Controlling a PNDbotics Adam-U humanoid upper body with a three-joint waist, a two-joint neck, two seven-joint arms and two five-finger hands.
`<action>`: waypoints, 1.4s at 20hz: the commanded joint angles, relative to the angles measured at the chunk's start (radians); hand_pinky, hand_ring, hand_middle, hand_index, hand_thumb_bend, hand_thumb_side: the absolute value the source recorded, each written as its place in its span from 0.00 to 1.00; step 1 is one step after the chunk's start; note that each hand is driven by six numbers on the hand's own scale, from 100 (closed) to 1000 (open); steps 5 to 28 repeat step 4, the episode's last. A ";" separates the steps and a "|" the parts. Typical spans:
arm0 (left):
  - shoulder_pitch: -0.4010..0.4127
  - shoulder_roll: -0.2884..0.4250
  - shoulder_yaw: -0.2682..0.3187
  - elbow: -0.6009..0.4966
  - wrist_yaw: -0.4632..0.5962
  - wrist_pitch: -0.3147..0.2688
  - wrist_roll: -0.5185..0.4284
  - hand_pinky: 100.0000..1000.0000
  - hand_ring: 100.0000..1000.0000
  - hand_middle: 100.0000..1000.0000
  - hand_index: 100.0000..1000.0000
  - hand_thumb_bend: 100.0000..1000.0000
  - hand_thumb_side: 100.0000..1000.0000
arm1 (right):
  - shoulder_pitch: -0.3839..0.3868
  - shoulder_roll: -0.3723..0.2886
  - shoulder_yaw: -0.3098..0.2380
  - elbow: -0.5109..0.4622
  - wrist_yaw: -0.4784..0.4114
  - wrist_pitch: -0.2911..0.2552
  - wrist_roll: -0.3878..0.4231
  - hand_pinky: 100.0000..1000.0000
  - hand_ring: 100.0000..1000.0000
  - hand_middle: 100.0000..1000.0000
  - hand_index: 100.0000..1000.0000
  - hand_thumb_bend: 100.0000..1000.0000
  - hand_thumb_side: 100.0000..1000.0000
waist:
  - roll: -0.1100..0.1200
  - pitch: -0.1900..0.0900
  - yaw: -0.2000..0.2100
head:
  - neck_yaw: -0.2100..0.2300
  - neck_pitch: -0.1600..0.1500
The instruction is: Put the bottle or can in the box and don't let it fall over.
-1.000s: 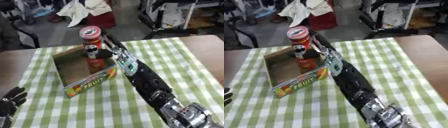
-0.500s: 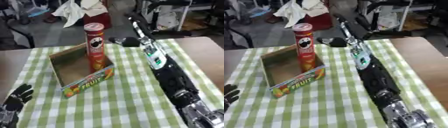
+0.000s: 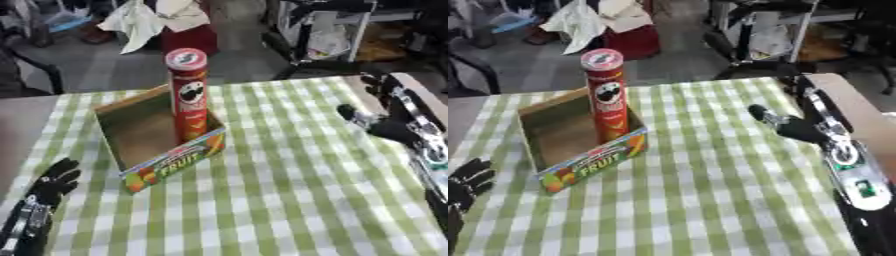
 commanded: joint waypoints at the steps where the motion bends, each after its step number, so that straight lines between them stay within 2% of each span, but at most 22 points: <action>1: -0.004 0.021 0.009 -0.012 -0.003 -0.001 0.006 0.92 0.89 0.86 0.94 0.54 0.90 | 0.047 0.042 -0.049 -0.077 0.003 0.031 -0.011 1.00 1.00 1.00 1.00 0.48 0.29 | 0.003 -0.014 -0.002 | 0.006 0.006; 4: -0.002 0.022 0.009 -0.012 -0.002 -0.001 0.008 0.92 0.89 0.86 0.94 0.54 0.90 | 0.106 0.103 -0.069 -0.114 0.031 0.045 -0.031 1.00 1.00 1.00 1.00 0.47 0.29 | 0.004 -0.016 -0.006 | 0.005 0.019; 28: -0.002 0.022 0.009 -0.012 -0.002 -0.001 0.008 0.92 0.89 0.86 0.94 0.54 0.90 | 0.106 0.103 -0.069 -0.114 0.031 0.045 -0.031 1.00 1.00 1.00 1.00 0.47 0.29 | 0.004 -0.016 -0.006 | 0.005 0.019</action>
